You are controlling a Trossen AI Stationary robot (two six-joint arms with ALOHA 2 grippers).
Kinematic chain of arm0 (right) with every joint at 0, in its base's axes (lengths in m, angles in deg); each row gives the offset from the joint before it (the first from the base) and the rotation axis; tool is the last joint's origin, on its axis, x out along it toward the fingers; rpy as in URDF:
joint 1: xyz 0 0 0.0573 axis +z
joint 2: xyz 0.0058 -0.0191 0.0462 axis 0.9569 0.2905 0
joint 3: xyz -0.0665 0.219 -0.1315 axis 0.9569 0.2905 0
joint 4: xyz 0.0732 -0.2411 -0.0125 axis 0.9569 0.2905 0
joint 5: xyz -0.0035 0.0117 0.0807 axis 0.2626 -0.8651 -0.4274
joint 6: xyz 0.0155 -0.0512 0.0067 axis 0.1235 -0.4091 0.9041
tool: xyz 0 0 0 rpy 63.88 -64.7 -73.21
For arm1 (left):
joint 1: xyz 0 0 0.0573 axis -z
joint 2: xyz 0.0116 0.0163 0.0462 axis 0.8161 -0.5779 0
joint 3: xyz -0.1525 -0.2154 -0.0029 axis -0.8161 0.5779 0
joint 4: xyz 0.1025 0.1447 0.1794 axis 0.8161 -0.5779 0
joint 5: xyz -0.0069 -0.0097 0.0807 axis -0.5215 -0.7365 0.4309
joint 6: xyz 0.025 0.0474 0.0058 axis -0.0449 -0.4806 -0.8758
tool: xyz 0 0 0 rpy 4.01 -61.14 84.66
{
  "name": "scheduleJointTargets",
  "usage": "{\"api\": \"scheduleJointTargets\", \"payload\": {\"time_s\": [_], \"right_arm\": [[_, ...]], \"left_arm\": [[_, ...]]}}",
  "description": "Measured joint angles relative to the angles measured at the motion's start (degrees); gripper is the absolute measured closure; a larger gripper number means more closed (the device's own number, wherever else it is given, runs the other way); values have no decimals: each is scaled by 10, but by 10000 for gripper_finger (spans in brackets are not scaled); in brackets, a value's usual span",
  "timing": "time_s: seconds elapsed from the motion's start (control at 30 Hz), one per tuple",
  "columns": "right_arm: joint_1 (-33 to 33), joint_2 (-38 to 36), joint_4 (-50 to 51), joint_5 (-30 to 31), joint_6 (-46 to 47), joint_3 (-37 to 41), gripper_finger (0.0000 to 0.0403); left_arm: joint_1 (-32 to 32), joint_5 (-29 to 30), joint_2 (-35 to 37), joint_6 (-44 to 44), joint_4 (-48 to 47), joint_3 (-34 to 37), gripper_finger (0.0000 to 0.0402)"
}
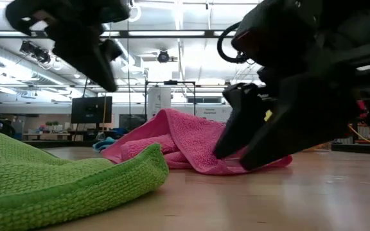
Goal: Fold microfiber towels
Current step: Fold the pink microfiber cloth
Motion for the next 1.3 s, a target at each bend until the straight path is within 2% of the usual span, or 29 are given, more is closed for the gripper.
{"api": "scheduleJointTargets", "payload": {"time_s": [0.37, 0.63, 0.8, 1.1, 1.3], "right_arm": [[-17, 21, 8, -28, 7, -3, 258], [-30, 11, 41, -69, 33, -4, 388], [-29, -57, 111, -97, 43, 2, 395], [-49, -229, 271, 6, 108, 0, 396], [-86, -261, 417, 120, 203, 0, 396]], "left_arm": [[0, 0, -2, -1, 21, -1, 341], [0, 0, -2, -2, 24, -1, 349], [3, -14, -2, -1, 36, -1, 353], [11, -21, -3, -23, 56, -1, 351], [2, -20, -4, -24, 56, -1, 359]]}}
